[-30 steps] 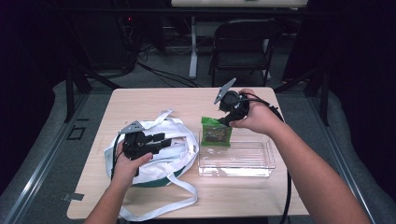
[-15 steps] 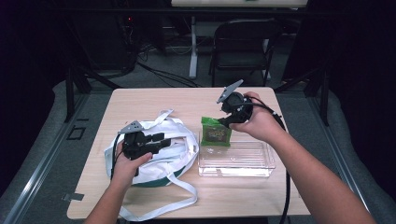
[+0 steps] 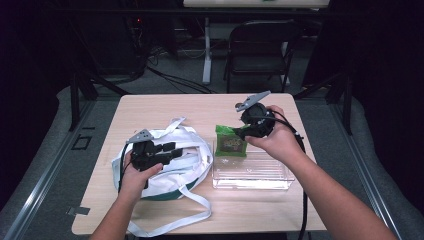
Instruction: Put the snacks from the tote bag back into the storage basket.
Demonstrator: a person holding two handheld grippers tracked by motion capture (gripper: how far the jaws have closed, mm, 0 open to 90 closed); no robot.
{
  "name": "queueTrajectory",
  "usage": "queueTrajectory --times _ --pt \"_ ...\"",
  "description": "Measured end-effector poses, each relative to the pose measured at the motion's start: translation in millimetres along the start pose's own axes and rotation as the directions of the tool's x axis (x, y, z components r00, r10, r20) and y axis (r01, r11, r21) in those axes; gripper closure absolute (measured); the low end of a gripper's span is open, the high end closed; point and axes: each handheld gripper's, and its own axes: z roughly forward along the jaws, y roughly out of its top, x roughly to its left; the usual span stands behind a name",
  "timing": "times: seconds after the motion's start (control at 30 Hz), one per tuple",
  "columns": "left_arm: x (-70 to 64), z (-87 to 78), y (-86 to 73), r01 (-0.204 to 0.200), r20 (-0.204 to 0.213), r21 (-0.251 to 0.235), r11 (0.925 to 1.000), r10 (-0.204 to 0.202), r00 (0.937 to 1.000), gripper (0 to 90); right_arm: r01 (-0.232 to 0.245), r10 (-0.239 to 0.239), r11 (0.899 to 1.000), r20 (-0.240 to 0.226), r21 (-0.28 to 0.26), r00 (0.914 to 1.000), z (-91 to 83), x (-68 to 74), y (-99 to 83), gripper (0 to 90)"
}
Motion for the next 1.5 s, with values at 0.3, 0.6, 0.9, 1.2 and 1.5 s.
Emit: queueTrajectory --times 0.3,0.6,0.9,1.2,1.5 --pt "0.5 0.1 -0.2 0.002 -0.003 0.001 1.0 -0.002 1.0 52.8 -0.051 0.051 0.998 0.003 -0.026 0.9987 -1.4 1.4 -15.9 52.9" --pt "1.0 0.8 -0.9 -0.002 -0.006 0.002 1.0 0.002 1.0 52.9 -0.069 0.069 0.997 0.001 -0.036 0.9976 -3.9 5.5 -34.1 53.2" --pt "1.1 1.1 -1.3 0.0 -0.008 0.006 1.0 0.0 1.0 52.8 -0.088 0.088 0.995 0.003 -0.049 0.9961 -7.4 9.7 -53.1 53.3" --pt "2.1 0.9 -1.9 0.003 -0.01 0.009 1.0 -0.003 0.9999 52.5 -0.092 0.093 0.994 0.016 -0.064 0.9955 -8.3 15.8 -70.1 53.5" --pt "2.9 2.3 -3.3 0.003 -0.013 0.019 0.9998 -0.003 0.9999 52.3 -0.161 0.161 0.98 -0.009 -0.113 0.9869 -2.2 18.2 -83.5 53.6"
